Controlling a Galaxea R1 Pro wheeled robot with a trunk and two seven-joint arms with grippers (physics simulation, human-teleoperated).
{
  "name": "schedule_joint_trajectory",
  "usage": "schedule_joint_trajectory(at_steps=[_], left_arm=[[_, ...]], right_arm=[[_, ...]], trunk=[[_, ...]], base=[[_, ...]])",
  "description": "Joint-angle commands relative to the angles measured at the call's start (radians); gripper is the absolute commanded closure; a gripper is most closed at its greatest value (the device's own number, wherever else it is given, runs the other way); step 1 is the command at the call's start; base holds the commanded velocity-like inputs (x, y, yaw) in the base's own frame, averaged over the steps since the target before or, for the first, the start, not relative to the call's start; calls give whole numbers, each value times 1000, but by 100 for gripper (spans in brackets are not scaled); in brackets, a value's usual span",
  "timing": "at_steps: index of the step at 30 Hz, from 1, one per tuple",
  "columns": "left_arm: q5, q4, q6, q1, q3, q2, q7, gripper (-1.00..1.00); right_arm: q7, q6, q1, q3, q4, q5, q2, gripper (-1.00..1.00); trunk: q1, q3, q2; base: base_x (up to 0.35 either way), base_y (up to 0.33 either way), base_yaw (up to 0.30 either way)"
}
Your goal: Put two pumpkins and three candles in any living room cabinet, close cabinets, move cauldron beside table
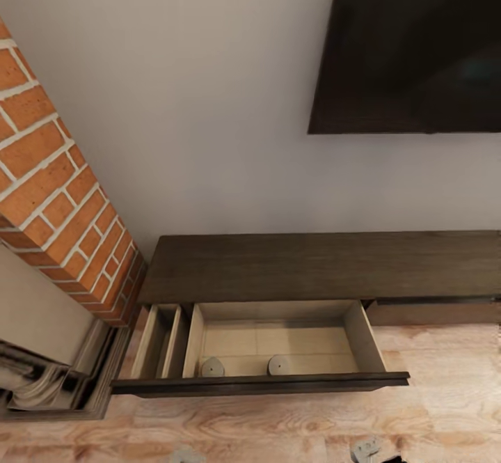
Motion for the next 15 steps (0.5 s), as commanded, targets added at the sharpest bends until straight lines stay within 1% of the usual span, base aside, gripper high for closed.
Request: schedule_joint_trajectory(at_steps=[1,3,5,15], left_arm=[[0,0,-4,12,0,-6,-1,-100],[0,0,-8,16,0,-6,-1,-100],[0,0,-9,17,0,-5,-1,-100],[0,3,-10,20,0,1,-1,-100]], right_arm=[[-33,-25,13,0,10,0,30,-100],[-46,-33,17,0,12,0,45,-100],[-51,-36,19,0,14,0,51,-100],[-52,-36,31,-1,16,-1,56,-100]], trunk=[[0,1,0],[0,4,0],[0,6,0],[0,15,0]], base=[[0,0,-223],[0,0,-229],[0,0,-234],[0,0,-256]])
